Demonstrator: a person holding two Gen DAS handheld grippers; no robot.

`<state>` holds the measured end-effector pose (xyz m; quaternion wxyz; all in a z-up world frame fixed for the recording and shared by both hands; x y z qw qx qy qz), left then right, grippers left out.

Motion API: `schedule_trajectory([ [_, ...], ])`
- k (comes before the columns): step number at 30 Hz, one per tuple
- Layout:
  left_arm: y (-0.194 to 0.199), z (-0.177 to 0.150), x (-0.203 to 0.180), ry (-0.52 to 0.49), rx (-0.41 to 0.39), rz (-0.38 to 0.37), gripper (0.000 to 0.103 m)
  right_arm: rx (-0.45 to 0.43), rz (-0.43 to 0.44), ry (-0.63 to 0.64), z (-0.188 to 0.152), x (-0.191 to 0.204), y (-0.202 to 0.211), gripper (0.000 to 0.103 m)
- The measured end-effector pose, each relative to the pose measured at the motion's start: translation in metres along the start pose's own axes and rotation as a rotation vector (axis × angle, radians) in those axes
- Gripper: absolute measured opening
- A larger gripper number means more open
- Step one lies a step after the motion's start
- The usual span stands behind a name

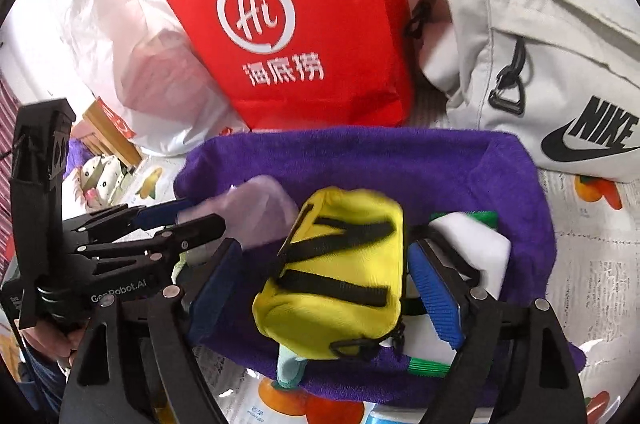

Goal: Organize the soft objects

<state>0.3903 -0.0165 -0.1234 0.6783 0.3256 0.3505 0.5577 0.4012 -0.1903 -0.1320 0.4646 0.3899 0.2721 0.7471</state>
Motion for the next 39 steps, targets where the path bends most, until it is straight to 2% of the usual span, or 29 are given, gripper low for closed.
schedule_trajectory([
  [8,0.031,-0.009,0.010,0.016,-0.023,0.007,0.049,-0.067,-0.026,-0.014,-0.006,0.001,0.039,0.085],
  [12,0.054,-0.022,0.016,0.041,-0.047,0.003,0.049,-0.108,-0.021,0.000,-0.027,0.009,0.072,0.084],
  [15,0.072,-0.035,0.021,0.051,-0.063,-0.005,0.049,-0.118,-0.050,0.018,-0.050,0.017,0.091,0.084],
  [17,0.082,-0.043,0.022,0.057,-0.068,-0.011,0.049,-0.128,-0.079,0.032,-0.068,0.023,0.104,0.081],
  [19,0.093,-0.052,0.023,0.059,-0.074,-0.013,0.049,-0.121,-0.109,0.039,-0.090,0.028,0.116,0.072],
  [23,0.116,-0.072,0.022,0.060,-0.091,-0.025,0.049,-0.097,-0.137,0.046,-0.127,0.037,0.131,0.063],
  [28,0.140,-0.096,0.015,0.055,-0.117,-0.037,0.049,-0.064,-0.116,0.053,-0.177,0.048,0.143,0.045],
  [33,0.152,-0.117,0.005,0.044,-0.124,-0.055,0.049,-0.036,-0.130,0.059,-0.218,0.051,0.135,0.040],
  [39,0.154,-0.147,-0.006,0.014,-0.109,-0.078,0.049,-0.018,-0.179,0.048,-0.237,0.046,0.115,0.040],
])
Point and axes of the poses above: each gripper's, at about its wrist camera, not at the fingertips, and y roughly against the way its jaws point, x to its left, z to its top, the point moved 3 cm from there along -y, roughly the way its jaws point, and after that the axes turned 2 degrees about -y, right-handed, at the moved point
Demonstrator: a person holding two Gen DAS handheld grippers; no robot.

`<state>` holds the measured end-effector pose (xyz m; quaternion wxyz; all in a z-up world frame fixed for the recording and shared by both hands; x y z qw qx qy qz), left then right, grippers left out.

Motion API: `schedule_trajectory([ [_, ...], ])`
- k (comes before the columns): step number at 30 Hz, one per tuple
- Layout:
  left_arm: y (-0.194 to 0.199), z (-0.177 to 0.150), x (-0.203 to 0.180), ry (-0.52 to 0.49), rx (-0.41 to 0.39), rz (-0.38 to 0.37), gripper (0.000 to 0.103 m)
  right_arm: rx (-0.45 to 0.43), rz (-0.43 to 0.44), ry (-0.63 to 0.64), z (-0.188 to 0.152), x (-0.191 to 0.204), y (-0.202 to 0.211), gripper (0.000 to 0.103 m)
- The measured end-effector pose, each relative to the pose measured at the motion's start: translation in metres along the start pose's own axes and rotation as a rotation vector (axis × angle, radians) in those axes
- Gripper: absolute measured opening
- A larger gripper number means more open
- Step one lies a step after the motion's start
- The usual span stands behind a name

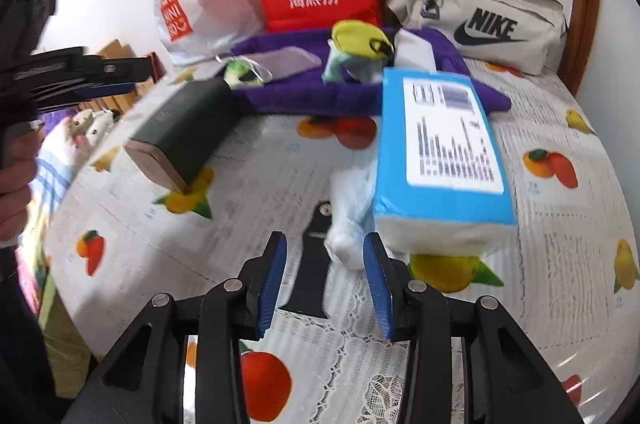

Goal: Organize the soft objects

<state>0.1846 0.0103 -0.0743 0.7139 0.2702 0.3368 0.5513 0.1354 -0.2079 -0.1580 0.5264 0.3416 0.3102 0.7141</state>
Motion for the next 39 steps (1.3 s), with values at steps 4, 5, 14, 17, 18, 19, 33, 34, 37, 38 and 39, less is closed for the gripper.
schedule_trajectory([
  [4,-0.001,-0.016,0.002,0.001,0.022,-0.006,0.049,0.009,-0.009,-0.020,-0.005,-0.002,-0.016,0.040],
  [5,-0.001,-0.020,0.002,0.000,0.030,-0.005,0.049,0.011,-0.015,-0.024,-0.006,-0.003,-0.020,0.040],
  [14,-0.007,-0.040,0.009,0.009,0.079,0.009,0.049,-0.007,-0.043,-0.112,-0.008,-0.006,-0.037,0.016],
  [17,-0.006,-0.044,0.011,0.015,0.084,0.008,0.049,-0.008,-0.036,-0.108,-0.010,-0.006,-0.034,0.015],
  [18,-0.006,-0.045,0.011,0.014,0.087,0.009,0.049,-0.004,-0.029,-0.106,-0.011,-0.006,-0.034,0.014],
  [19,-0.006,-0.047,0.010,0.013,0.089,0.010,0.049,0.000,-0.020,-0.106,-0.012,-0.005,-0.032,0.014],
  [33,-0.007,-0.064,-0.009,-0.022,0.119,0.006,0.049,-0.039,0.067,-0.051,-0.030,0.019,0.002,0.013],
  [34,-0.009,-0.066,-0.013,-0.029,0.125,0.000,0.049,-0.041,0.070,-0.044,-0.034,0.019,0.008,0.013],
  [37,-0.016,-0.072,-0.027,-0.051,0.144,-0.012,0.049,-0.056,0.066,-0.020,-0.047,0.014,0.025,0.013],
  [38,-0.019,-0.075,-0.033,-0.060,0.152,-0.018,0.049,-0.061,0.065,-0.013,-0.052,0.012,0.031,0.013],
  [39,-0.023,-0.077,-0.039,-0.067,0.159,-0.024,0.049,-0.067,0.061,-0.008,-0.056,0.009,0.036,0.013],
])
Point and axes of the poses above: each gripper's, at about its wrist camera, not at the fingertips, and y roughly against the way its jaws point, x to its left, z to its top, the point moved 3 cm from there along -y, roughly the way its jaws point, and after that the axes turned 2 degrees about -y, right-handed, at the moved point
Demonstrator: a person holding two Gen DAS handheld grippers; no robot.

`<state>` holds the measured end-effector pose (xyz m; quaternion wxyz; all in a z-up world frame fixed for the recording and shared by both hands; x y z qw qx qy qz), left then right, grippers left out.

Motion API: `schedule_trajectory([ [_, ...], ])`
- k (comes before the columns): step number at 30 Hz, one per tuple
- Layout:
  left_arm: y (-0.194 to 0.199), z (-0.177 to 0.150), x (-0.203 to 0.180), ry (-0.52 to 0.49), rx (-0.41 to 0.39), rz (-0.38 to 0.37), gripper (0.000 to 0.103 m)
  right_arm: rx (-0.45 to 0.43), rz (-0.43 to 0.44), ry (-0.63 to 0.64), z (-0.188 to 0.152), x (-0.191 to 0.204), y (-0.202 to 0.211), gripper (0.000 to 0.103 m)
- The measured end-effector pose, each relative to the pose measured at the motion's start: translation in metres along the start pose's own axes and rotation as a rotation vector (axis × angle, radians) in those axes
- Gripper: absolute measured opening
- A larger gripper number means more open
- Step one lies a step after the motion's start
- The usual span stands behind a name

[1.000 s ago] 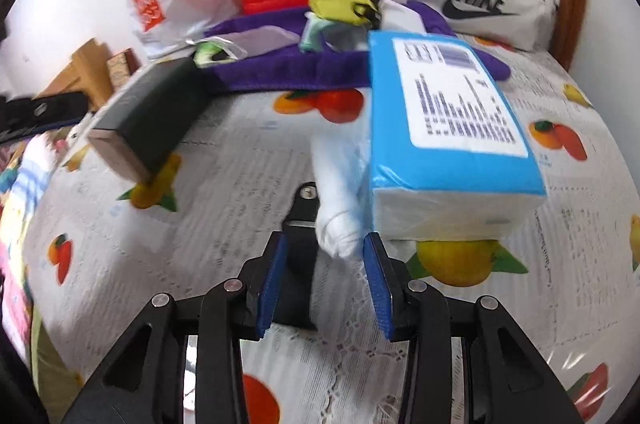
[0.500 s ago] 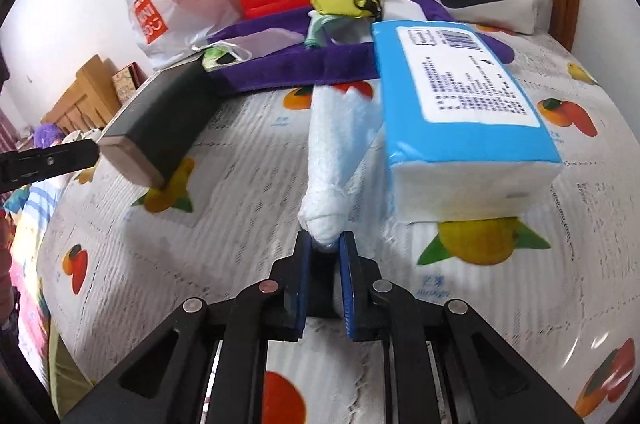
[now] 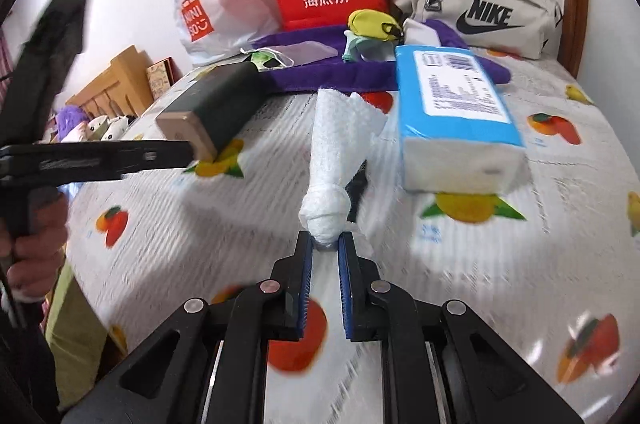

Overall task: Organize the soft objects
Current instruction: 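Grasp the loose black strap with the left gripper while the right lifts the tissue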

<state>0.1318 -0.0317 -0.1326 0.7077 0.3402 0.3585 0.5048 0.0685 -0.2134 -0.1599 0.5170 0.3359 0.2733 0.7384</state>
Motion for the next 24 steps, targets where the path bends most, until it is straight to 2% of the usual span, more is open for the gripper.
schedule_trajectory([
  [6,-0.030,-0.008,-0.047,-0.065,0.057,-0.036,0.049,-0.023,-0.059,-0.018,-0.018,-0.031,0.022,0.013],
  [11,-0.052,-0.005,-0.078,-0.103,0.085,-0.039,0.049,-0.041,-0.076,-0.036,-0.024,-0.053,0.030,0.013],
  [15,-0.066,0.000,-0.095,-0.126,0.078,0.003,0.049,-0.057,-0.070,-0.051,-0.025,-0.066,0.031,0.013],
  [19,-0.077,0.006,-0.110,-0.185,0.067,0.104,0.053,-0.068,-0.057,-0.079,-0.025,-0.076,0.029,0.013],
  [24,-0.075,0.007,-0.097,-0.167,0.076,0.123,0.053,-0.069,-0.040,-0.087,-0.027,-0.078,0.026,0.013],
])
Point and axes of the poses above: each gripper's, at about its wrist camera, not at the fingertips, and y roughly against the way its jaws point, x to its left, z to its top, the point moved 3 cm from there along -y, roughly the way its jaws point, and after that the axes turned 2 degrees about -y, right-handed, at the moved point
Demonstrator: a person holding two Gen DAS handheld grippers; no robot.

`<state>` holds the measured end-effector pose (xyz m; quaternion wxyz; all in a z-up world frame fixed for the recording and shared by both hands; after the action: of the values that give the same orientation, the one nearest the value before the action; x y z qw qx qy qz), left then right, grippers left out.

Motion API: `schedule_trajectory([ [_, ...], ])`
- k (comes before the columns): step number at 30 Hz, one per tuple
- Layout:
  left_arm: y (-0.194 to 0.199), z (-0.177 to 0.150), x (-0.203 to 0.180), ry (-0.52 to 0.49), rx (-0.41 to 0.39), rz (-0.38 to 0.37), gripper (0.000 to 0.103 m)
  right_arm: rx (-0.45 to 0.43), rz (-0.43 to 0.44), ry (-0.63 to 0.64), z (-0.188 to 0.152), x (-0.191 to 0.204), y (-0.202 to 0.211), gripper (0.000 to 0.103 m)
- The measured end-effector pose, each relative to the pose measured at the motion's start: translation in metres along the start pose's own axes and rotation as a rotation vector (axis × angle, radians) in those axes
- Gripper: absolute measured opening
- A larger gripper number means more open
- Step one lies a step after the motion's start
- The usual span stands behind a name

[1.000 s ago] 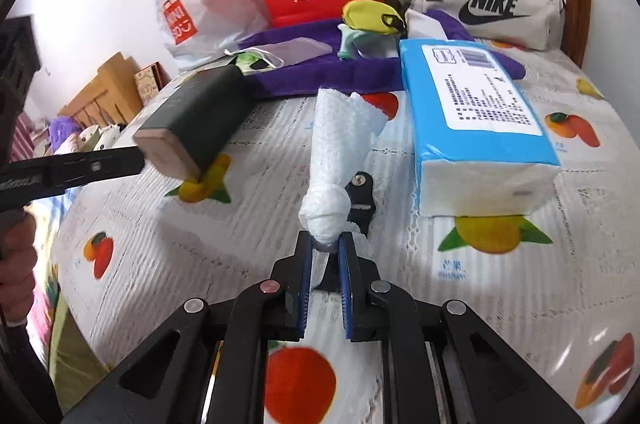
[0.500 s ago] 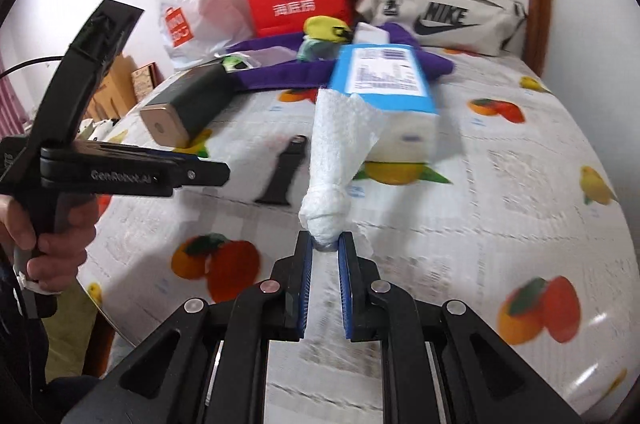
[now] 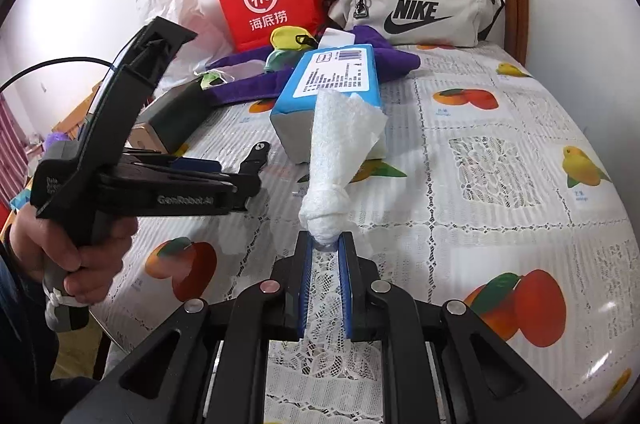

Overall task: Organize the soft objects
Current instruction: 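Grasp the loose black strap with the left gripper while the right lifts the tissue, then carry the black strap with the left gripper while the right carries the tissue toward the towel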

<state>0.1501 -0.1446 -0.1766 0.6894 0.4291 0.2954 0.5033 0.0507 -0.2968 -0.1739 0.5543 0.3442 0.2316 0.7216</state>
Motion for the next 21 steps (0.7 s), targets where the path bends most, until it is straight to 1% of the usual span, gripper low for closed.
schedule_trajectory([
  [3,0.004,-0.008,0.012,0.014,0.007,-0.002,0.053,0.000,0.019,0.000,-0.002,0.002,-0.001,0.013],
  [6,0.002,-0.007,0.010,-0.003,-0.005,-0.014,0.051,0.005,0.030,-0.002,-0.002,0.002,-0.004,0.013],
  [8,0.000,-0.005,0.005,-0.025,-0.025,-0.038,0.040,0.008,0.025,0.002,-0.002,0.002,-0.006,0.013],
  [9,0.000,-0.004,0.002,-0.043,-0.042,-0.055,0.019,0.009,0.019,0.006,-0.002,0.002,-0.006,0.013],
  [12,0.000,-0.003,-0.003,-0.071,-0.052,-0.049,0.020,0.011,0.001,0.010,-0.002,0.001,-0.004,0.013],
  [16,0.000,-0.003,-0.001,-0.057,-0.056,-0.076,0.021,0.012,-0.003,-0.006,-0.004,-0.002,-0.002,0.013],
  [18,0.000,-0.003,-0.002,-0.054,-0.065,-0.083,0.025,0.018,-0.007,-0.013,-0.004,-0.002,-0.003,0.013],
  [20,0.000,-0.005,-0.004,-0.078,-0.082,-0.069,0.025,0.024,-0.010,-0.014,-0.005,-0.001,-0.003,0.013],
  [21,0.000,-0.005,-0.005,-0.081,-0.084,-0.067,0.023,0.023,-0.010,-0.012,-0.004,0.000,-0.003,0.013],
])
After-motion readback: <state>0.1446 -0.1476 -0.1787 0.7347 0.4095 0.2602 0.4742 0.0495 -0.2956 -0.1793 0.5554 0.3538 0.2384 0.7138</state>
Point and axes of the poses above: each gripper's, at about its wrist camera, not at the fingertips, and y roughly against the way its jaws point, x to its left, z to its top, the point moved 3 cm from there along -y, roughly the way its jaws point, and after that the axes turned 2 degrees about -y, right-handed, at the moved point
